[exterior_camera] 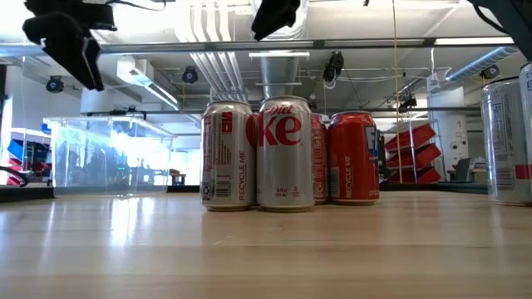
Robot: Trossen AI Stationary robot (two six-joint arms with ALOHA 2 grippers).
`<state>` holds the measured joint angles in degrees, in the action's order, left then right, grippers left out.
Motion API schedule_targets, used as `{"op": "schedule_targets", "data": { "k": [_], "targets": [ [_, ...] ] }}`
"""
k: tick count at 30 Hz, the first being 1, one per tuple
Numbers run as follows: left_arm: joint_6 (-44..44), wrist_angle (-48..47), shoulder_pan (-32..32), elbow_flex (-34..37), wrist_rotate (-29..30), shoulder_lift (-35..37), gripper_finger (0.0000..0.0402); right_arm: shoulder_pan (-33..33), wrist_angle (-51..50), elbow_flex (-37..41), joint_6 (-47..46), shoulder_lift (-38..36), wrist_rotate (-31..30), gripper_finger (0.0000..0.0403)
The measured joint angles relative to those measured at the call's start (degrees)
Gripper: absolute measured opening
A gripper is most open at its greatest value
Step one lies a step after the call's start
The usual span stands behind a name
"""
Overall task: Sort soda cans
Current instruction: Move the left transparent bin to the left side of the center transparent bin
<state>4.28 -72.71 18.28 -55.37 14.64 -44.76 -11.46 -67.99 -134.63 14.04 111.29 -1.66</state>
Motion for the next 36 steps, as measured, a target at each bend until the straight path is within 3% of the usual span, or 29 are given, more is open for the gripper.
{"op": "schedule_targets", "data": {
  "k": [4,9,15,26,36],
  "targets": [
    [14.04,-4.04,13.02,-1.79,-9.12,-5.3,0.0279,1.19,-4.18,-0.02,-2.56,-1.49,-0.33,0.024],
    [25.95,-4.61,23.49,-1.38,-11.12,-11.81,0.0278,3.14,-10.56,-0.04,-7.17,-3.32,-1.43,0.0236],
    [30.15,-0.97,22.93,-1.02,-10.63,-14.5,0.024,5.28,-16.16,-0.04,-11.05,-4.68,-1.5,0.0223],
    [29.0,-0.03,21.45,3.1,-8.12,-16.04,0.0028,6.1,-16.19,-0.04,-10.22,-7.44,-5.22,0.0214],
    [24.02,0.76,13.98,2.62,-8.88,-16.06,0.0022,5.94,-16.19,-0.05,-10.72,-12.28,-12.32,0.021]
  ]
}}
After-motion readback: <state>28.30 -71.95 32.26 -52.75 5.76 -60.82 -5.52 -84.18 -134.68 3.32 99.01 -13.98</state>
